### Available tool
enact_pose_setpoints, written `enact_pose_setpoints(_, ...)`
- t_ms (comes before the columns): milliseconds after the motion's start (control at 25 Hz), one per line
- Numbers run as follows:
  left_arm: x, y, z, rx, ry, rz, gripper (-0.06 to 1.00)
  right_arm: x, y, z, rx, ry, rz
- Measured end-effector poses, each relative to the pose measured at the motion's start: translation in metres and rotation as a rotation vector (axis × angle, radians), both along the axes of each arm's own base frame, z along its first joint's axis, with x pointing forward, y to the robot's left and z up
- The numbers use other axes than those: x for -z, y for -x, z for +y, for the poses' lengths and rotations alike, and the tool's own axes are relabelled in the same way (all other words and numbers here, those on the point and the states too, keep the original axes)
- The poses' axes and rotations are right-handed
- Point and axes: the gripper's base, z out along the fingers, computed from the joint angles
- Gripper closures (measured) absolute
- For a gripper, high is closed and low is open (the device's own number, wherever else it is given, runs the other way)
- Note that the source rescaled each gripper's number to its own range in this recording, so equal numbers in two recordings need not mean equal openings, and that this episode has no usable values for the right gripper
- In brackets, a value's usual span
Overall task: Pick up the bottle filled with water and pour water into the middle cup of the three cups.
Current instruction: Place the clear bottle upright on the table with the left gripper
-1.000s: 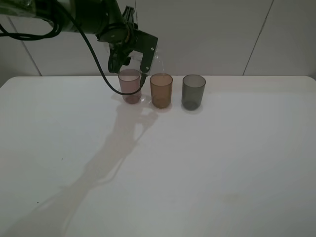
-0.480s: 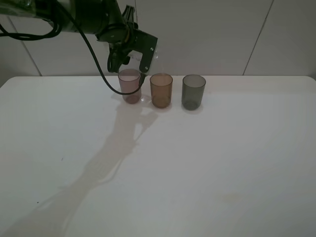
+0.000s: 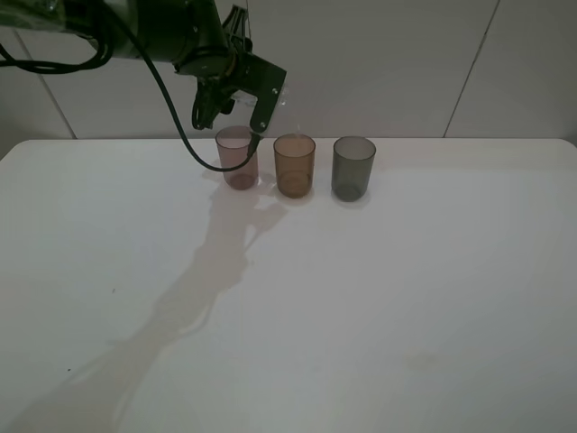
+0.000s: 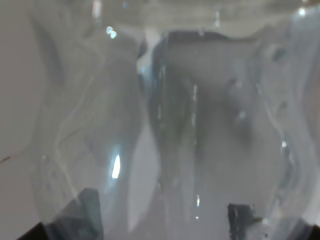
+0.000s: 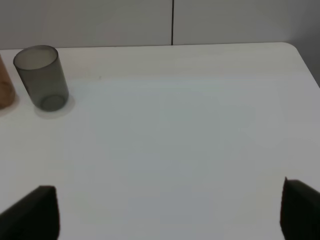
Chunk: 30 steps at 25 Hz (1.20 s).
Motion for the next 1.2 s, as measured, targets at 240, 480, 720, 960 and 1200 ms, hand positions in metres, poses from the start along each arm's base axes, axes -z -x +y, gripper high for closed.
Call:
enact_pose_setpoints(240, -0.0007, -0.0005, 0.0002, 0.01, -0.019, -0.012, 0.93, 0.0, 0.0, 0.0, 0.0, 0.0, 0.0)
enact_pose_setpoints(480, -0.001, -0.0008, 0.0007, 0.012, -0.031, -0.017, 0.93, 0.0, 0.0, 0.0, 0.0, 0.0, 0.0)
enact_pose_setpoints(720, -0.0015, -0.0011, 0.0014, 0.019, -0.057, -0.025, 0.93, 0.0, 0.0, 0.0, 0.0, 0.0, 0.0)
enact_pose_setpoints(960, -0.0019, -0.0015, 0.0023, 0.037, -0.102, -0.035, 0.93, 0.0, 0.0, 0.0, 0.0, 0.0, 0.0)
enact_pose_setpoints(1200, -0.0023, -0.0017, 0.0022, 0.045, -0.113, -0.041, 0.93, 0.0, 0.0, 0.0, 0.0, 0.0, 0.0)
